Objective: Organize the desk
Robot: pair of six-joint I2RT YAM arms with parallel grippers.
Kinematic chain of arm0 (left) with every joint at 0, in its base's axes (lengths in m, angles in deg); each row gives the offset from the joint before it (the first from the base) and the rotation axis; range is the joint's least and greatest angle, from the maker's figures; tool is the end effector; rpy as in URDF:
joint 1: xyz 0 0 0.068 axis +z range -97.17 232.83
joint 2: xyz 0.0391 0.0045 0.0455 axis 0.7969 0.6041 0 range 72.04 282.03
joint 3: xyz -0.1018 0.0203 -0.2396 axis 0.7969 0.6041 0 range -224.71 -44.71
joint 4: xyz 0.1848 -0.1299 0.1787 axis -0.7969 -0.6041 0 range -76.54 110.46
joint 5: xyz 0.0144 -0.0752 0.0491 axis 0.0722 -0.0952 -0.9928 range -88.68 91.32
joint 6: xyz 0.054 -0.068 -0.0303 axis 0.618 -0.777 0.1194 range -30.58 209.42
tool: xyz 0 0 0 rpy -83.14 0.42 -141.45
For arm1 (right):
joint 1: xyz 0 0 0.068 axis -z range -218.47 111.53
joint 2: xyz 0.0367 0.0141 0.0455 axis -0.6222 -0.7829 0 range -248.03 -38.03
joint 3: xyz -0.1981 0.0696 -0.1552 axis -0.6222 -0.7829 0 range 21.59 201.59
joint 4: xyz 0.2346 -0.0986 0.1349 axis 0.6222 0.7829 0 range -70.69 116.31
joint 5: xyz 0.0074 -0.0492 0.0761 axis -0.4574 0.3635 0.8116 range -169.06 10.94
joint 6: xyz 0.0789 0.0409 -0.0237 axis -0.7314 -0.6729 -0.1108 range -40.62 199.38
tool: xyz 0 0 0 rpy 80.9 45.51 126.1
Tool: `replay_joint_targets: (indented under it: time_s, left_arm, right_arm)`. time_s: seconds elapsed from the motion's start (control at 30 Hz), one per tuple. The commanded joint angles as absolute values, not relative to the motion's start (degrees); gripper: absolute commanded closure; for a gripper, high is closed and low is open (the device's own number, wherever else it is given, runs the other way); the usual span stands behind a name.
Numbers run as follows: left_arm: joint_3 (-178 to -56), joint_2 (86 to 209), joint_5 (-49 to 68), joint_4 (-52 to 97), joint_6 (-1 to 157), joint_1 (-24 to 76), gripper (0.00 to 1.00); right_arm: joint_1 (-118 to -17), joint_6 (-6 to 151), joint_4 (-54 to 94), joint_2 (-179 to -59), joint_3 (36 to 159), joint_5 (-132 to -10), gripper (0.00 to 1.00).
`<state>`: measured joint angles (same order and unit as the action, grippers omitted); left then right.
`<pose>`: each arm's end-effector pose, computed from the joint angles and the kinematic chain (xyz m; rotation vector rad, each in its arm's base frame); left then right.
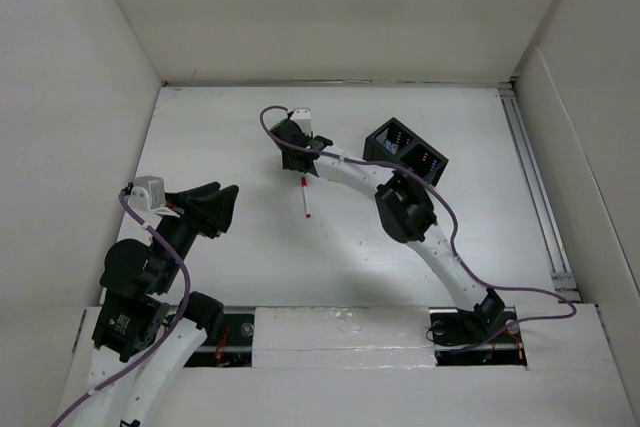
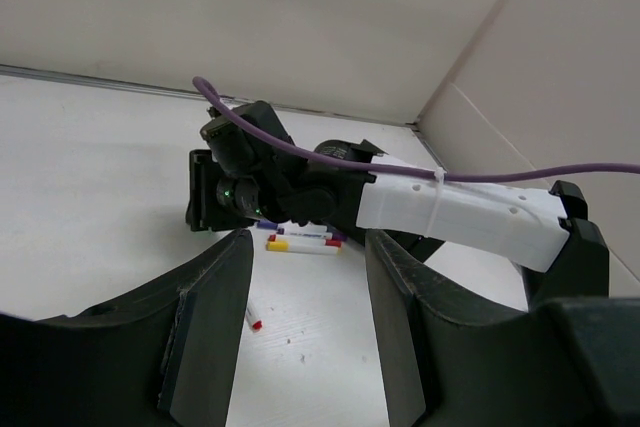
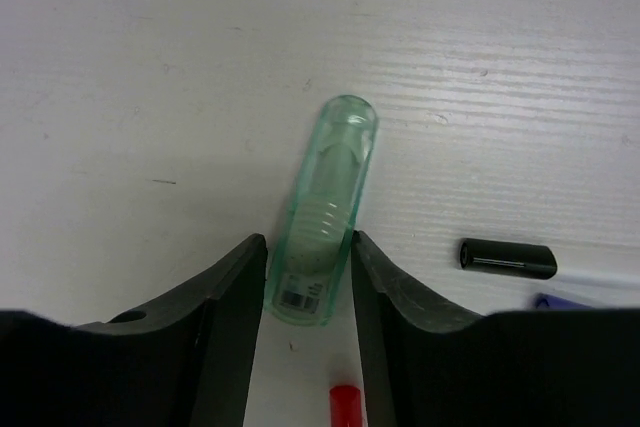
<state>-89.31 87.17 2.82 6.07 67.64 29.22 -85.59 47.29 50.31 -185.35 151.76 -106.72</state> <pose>0.1241 -0.0567 0.4067 0.0443 1.3392 -0.6907 0.4425 0.4201 0.1167 -0.0856 2.2929 0.1237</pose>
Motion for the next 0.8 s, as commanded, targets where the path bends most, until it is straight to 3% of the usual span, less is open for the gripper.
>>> replay_joint_targets:
  time_s: [0.0,0.07,0.27,0.57,0.77]
  left_arm:
    - [-89.1,87.0,3.5,9.1,67.2,29.3,0.55]
    - [-89.0,87.0,3.6,9.0,67.3,29.3,0.55]
    - [-89.1,87.2,3.4,8.9,67.3,29.3,0.55]
    - [-89.1,87.0,3.3,8.9,67.3,29.3,0.55]
    - [-89.2,86.8,3.4,8.9,67.4,29.3,0.55]
  right_arm:
    - [-86.7,48.4,50.2,-183.8,150.0,-107.5,0.57]
    - [-87.3,48.5,47.0,-182.5,147.4,-107.1,0.68]
    - [-87.8,48.3,32.9,-173.7,134.3,-103.9,0.81]
    - [-87.8,47.4,19.9,-155.4,118.4,-101.1,0.80]
    - [-81.9,45.9,13.6,-138.9,102.6,-102.0,0.80]
